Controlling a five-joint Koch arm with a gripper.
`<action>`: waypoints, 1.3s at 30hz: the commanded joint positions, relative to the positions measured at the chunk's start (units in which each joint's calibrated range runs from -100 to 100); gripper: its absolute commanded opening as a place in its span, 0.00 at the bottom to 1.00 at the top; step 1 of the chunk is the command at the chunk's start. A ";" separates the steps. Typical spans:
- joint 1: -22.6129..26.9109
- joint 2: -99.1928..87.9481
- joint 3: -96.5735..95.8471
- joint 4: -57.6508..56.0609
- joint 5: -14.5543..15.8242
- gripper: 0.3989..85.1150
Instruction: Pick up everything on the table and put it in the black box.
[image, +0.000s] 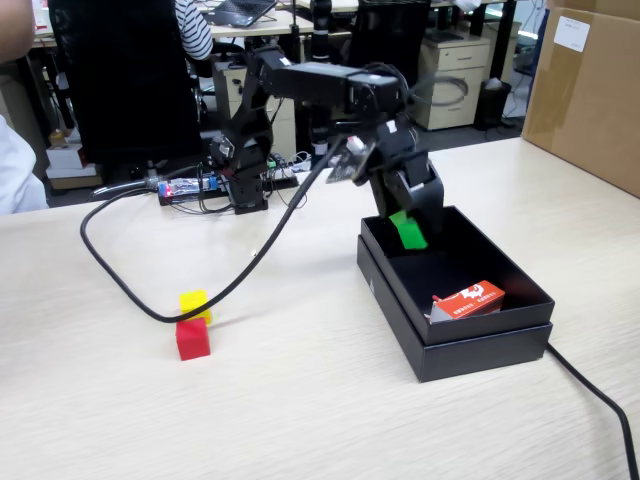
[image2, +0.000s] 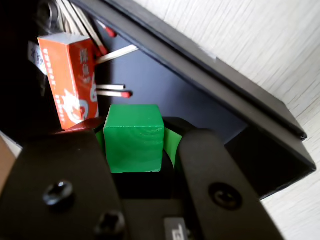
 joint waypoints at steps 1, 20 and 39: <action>-0.24 0.30 4.04 -0.07 -0.10 0.08; 0.10 -5.78 3.13 -5.25 0.59 0.49; -15.48 -48.01 -21.53 -5.17 -5.18 0.54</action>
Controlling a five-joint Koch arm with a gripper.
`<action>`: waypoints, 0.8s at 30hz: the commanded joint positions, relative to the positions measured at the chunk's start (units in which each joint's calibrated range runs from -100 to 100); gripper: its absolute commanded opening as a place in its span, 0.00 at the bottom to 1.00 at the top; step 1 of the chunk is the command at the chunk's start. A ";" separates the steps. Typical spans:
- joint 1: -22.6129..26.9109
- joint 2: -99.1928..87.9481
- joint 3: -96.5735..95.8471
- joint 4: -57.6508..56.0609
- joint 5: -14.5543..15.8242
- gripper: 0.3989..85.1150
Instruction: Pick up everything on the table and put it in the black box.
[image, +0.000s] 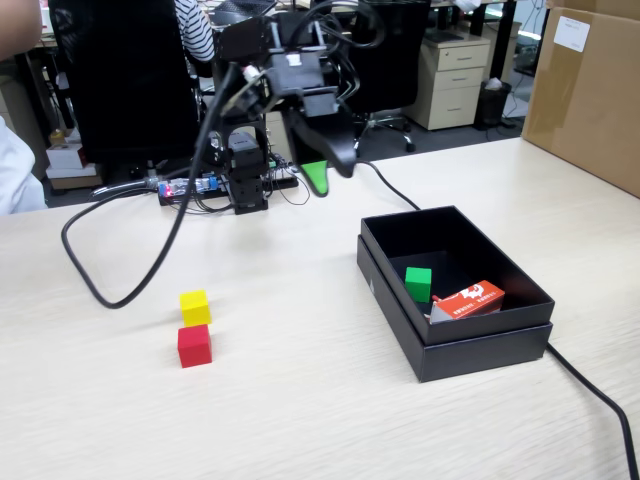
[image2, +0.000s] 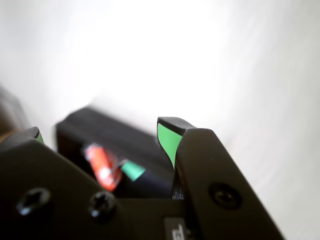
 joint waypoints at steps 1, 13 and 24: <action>-3.61 -4.75 -3.71 0.30 -2.74 0.55; -12.01 7.41 -16.04 5.39 -6.59 0.57; -14.36 23.82 -10.14 7.29 -7.67 0.56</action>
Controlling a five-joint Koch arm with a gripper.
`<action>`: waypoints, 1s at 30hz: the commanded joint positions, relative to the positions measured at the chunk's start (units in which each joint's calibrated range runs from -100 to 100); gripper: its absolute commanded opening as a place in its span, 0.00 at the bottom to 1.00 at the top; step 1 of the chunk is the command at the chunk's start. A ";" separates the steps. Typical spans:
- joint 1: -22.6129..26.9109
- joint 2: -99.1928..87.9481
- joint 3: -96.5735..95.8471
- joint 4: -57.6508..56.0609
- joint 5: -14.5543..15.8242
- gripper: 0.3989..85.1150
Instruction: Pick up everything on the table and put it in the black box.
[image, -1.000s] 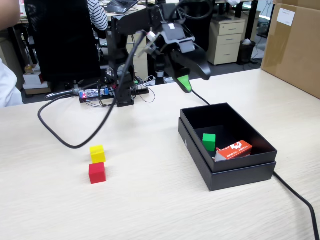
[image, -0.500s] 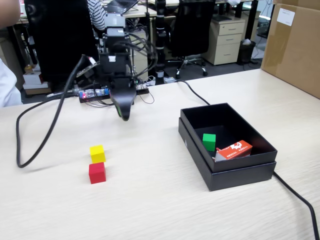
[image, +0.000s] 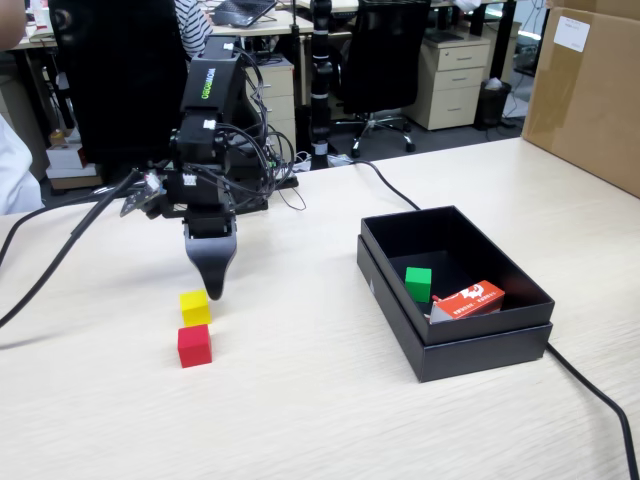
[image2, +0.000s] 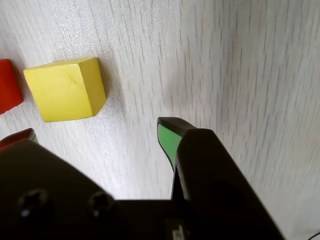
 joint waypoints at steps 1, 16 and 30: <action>-0.83 0.57 5.46 1.50 -0.49 0.56; -3.47 9.41 12.44 1.67 -2.05 0.56; -3.03 12.05 10.72 1.67 -2.05 0.37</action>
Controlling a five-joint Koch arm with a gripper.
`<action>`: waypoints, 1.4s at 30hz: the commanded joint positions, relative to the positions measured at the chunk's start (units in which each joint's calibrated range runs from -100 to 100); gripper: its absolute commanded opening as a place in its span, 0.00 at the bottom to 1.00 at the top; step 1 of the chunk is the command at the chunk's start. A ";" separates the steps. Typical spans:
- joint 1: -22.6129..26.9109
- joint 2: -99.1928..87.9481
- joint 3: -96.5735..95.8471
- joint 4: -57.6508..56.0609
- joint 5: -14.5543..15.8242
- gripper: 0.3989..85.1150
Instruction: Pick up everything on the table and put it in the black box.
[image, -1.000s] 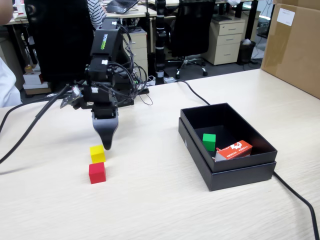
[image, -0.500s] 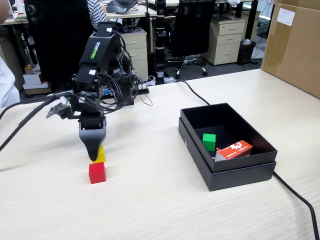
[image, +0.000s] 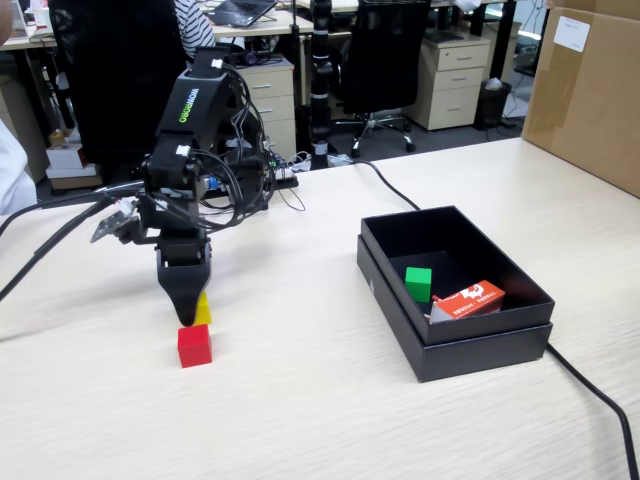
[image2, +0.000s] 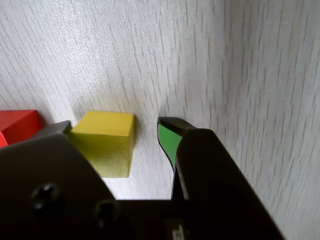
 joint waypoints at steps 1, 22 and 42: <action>0.05 -0.90 1.69 0.66 0.10 0.35; 11.97 -39.91 -3.30 -2.97 6.30 0.01; 33.46 2.77 25.62 -5.21 21.34 0.01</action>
